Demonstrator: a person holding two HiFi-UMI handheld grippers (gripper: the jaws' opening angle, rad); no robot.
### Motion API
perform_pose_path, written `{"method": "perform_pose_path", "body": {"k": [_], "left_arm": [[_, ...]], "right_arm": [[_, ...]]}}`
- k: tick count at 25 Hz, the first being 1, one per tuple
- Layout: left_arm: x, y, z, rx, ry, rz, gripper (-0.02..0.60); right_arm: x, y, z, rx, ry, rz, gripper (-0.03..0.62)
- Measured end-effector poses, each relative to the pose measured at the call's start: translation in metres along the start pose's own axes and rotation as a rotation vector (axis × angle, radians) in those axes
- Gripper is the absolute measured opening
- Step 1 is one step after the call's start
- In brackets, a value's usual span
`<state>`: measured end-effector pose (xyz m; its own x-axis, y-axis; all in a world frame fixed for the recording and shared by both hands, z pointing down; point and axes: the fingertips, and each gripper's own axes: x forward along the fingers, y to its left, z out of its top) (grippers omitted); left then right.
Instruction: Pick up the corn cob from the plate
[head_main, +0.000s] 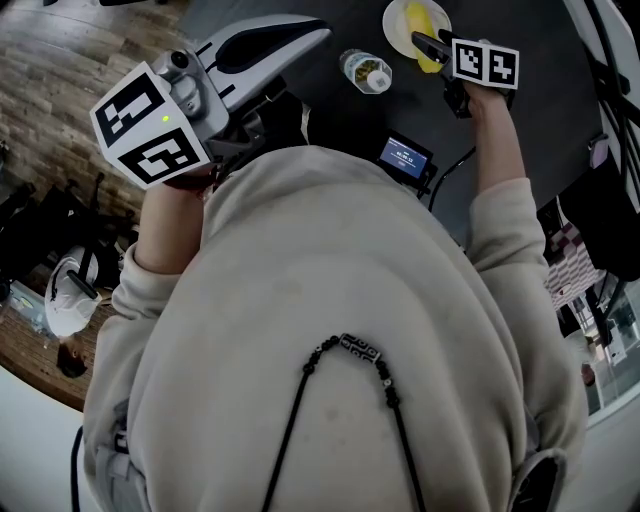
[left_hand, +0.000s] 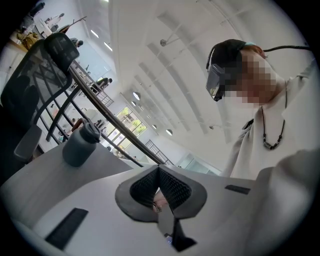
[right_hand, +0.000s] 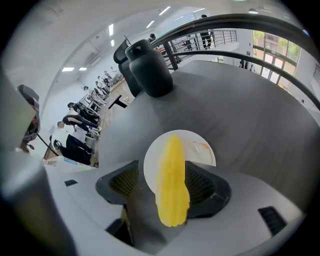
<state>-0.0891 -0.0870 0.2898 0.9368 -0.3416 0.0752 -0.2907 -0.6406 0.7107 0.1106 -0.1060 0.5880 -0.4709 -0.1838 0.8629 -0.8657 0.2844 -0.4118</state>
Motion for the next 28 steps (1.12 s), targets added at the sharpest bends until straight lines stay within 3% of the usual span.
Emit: {"method": "perform_pose_path", "body": {"k": [11, 20, 28], "left_arm": [[-0.002, 0.003, -0.004, -0.009, 0.0, 0.006, 0.002], [-0.002, 0.005, -0.007, -0.013, 0.005, 0.003, 0.002], [0.0, -0.003, -0.002, 0.013, 0.031, -0.019, 0.002]], "right_arm": [[0.037, -0.014, -0.019, 0.028, 0.104, -0.047, 0.279], [0.047, -0.022, -0.022, 0.005, 0.116, -0.098, 0.261], [0.024, -0.015, -0.011, 0.064, 0.012, -0.061, 0.259]]}}
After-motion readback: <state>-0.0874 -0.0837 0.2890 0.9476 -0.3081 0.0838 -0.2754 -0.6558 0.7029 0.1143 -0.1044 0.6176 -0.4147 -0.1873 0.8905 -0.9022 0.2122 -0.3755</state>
